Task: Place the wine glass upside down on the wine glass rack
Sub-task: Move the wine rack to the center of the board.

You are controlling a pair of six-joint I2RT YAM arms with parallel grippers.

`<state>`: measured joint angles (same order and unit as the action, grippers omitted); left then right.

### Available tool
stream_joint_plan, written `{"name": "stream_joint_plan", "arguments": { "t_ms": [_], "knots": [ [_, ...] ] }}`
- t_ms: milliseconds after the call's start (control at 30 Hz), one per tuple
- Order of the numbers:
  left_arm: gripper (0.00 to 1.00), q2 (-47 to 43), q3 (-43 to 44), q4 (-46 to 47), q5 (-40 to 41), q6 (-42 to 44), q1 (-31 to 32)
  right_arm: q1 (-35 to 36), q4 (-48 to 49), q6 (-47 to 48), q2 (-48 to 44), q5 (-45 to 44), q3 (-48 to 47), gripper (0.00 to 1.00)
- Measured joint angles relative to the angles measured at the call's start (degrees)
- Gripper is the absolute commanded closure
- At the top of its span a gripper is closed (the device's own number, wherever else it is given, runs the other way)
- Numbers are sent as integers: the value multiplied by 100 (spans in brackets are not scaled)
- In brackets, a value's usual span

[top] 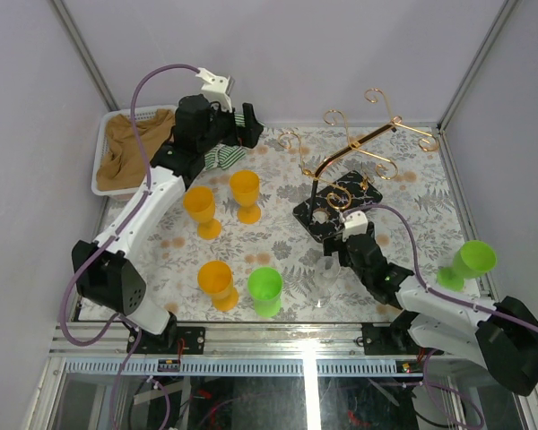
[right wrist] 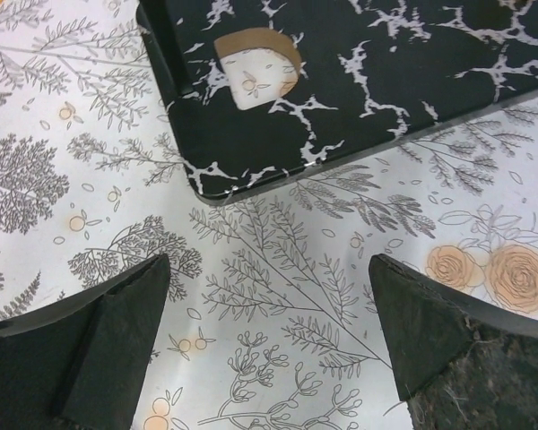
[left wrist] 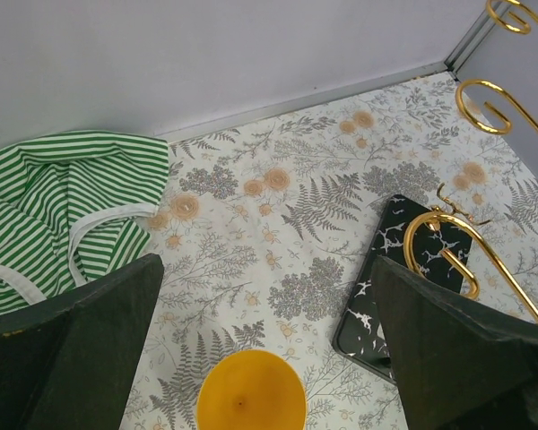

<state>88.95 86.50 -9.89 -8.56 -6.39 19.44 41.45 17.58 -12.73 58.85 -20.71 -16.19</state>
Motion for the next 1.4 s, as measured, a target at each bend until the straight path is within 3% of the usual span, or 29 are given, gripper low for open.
{"name": "stream_joint_plan", "arguments": {
  "t_ms": [467, 900, 1100, 1400],
  "knots": [
    [0, 345, 417, -15, 33, -24, 0, -20, -1351, -898, -715, -1237, -332, 1],
    [0, 710, 710, -2, 411, -28, -7, -20, -3563, -2247, -892, -2011, -1735, 1],
    [0, 850, 946, 0, 409, -26, -15, -22, -5296, -3206, -667, -2306, -2771, 3],
    [0, 986, 992, 15, 409, -26, -33, -24, -8220, -4594, 348, -3189, -5292, 5]
  ]
}}
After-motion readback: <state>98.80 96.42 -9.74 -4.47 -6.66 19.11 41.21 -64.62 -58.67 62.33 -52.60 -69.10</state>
